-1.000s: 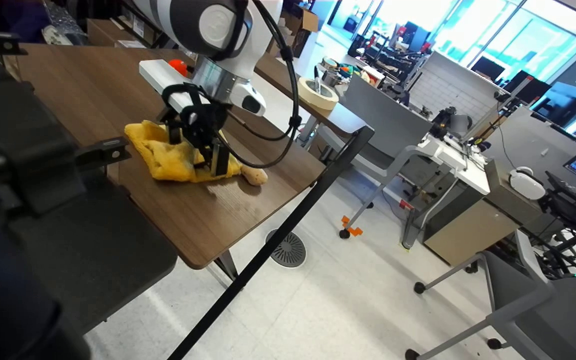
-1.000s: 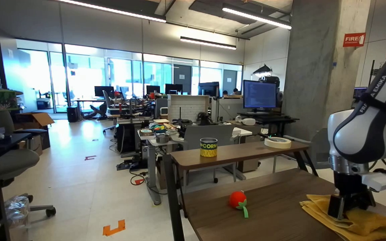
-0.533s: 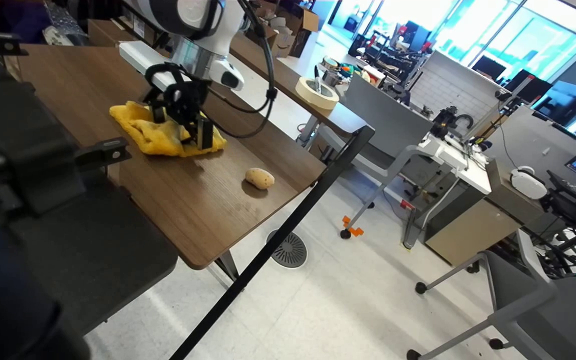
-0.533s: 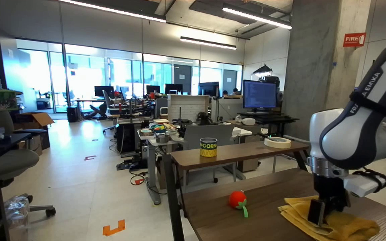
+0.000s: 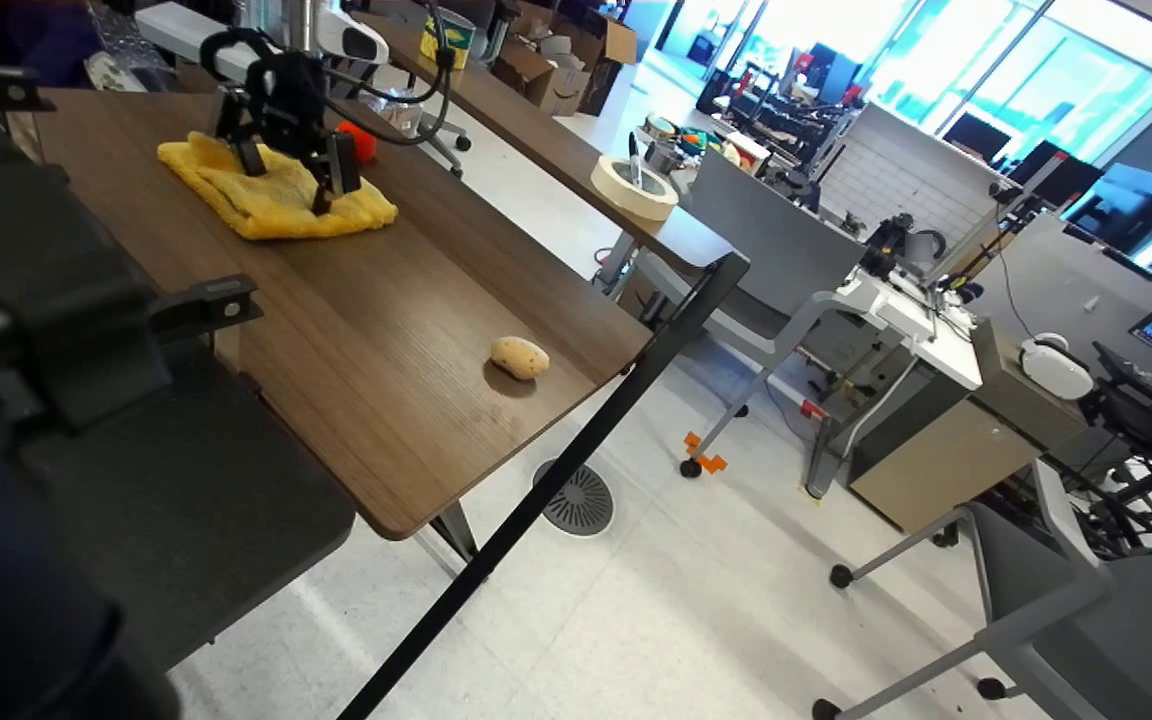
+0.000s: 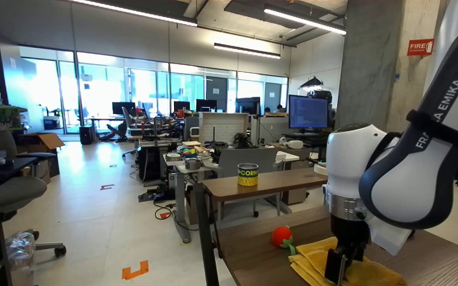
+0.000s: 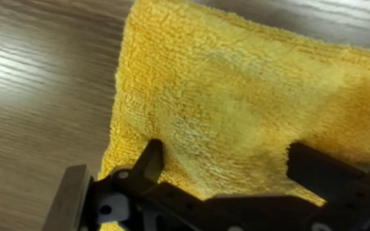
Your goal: Wipe the right side of the table with the towel, move the rose to the left then move the potato to the right and wipe the left side of the table
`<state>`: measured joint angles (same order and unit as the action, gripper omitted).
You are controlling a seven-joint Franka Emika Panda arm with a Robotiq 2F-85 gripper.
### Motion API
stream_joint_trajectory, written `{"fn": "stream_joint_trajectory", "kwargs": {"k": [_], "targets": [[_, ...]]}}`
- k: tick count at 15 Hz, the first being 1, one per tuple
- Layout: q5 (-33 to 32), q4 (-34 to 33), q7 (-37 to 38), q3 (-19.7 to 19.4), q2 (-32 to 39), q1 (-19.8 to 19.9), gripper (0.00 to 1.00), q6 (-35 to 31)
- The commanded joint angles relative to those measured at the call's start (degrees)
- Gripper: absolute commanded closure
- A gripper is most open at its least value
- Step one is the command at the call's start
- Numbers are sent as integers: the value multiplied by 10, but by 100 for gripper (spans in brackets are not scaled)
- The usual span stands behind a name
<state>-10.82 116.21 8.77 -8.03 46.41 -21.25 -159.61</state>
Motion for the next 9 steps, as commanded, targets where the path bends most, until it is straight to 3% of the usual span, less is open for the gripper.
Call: {"fn": "stream_joint_trajectory", "kwargs": {"k": [1,5,9], "targets": [[-14,14,49,-66,-17,-2,0,-25],[9,5,52,-85,-12,57,0,-24],[18,-8,20,-32,3,113,0,-18]]}}
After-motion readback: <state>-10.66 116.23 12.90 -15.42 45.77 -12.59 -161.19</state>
